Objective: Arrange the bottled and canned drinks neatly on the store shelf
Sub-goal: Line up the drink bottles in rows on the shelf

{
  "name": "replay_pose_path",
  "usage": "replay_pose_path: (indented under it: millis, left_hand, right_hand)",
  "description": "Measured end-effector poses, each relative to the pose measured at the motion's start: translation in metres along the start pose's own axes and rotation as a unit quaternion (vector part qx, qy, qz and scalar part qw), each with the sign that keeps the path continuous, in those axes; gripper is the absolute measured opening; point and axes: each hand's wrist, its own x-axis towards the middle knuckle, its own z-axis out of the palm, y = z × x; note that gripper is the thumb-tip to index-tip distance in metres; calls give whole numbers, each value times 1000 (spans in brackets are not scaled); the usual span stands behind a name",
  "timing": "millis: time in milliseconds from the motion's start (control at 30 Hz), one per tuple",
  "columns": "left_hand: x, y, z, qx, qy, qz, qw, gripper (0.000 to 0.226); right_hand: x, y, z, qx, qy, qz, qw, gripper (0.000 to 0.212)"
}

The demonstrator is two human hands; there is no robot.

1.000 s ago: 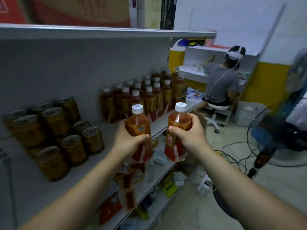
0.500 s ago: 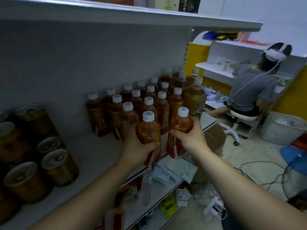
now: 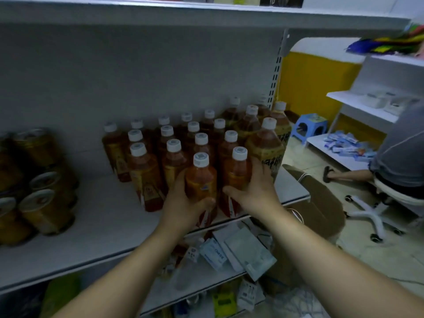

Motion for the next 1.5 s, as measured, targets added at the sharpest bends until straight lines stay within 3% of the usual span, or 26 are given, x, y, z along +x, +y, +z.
replay_pose_path:
  millis: [100, 267, 500, 667, 767, 867, 967, 1200, 1367, 1500]
  left_hand:
    - [-5, -8, 5, 34, -16, -19, 999, 100]
    - [0, -6, 25, 76, 58, -45, 994, 102]
    - [-4, -4, 28, 98, 18, -68, 993, 92]
    - [-3, 2, 45, 128, 74, -91, 985, 96]
    - [-2, 2, 44, 141, 36, -110, 983, 103]
    - [0, -1, 40, 133, 15, -105, 985, 92]
    - [0, -1, 46, 117, 30, -108, 987, 89]
    - [2, 2, 47, 123, 18, -114, 986, 96]
    - [9, 21, 19, 146, -83, -135, 977, 95]
    - [10, 47, -17, 160, -129, -125, 971, 84]
  right_hand:
    - [2, 5, -7, -38, -32, -33, 998, 90]
    - [10, 6, -9, -193, -10, -75, 978, 96]
    - [16, 19, -21, -181, -46, -113, 976, 90]
    - [13, 15, -25, -247, 4, -129, 960, 94]
    - [19, 11, -44, -245, 26, -148, 958, 101]
    - [34, 8, -59, -269, 2, -148, 952, 107]
    - [43, 13, -57, -264, -49, -154, 951, 97]
    - [40, 24, -51, -263, -33, -167, 949, 89]
    - [35, 12, -63, -262, -56, -144, 953, 92]
    - [33, -14, -72, -234, -11, -144, 961, 92]
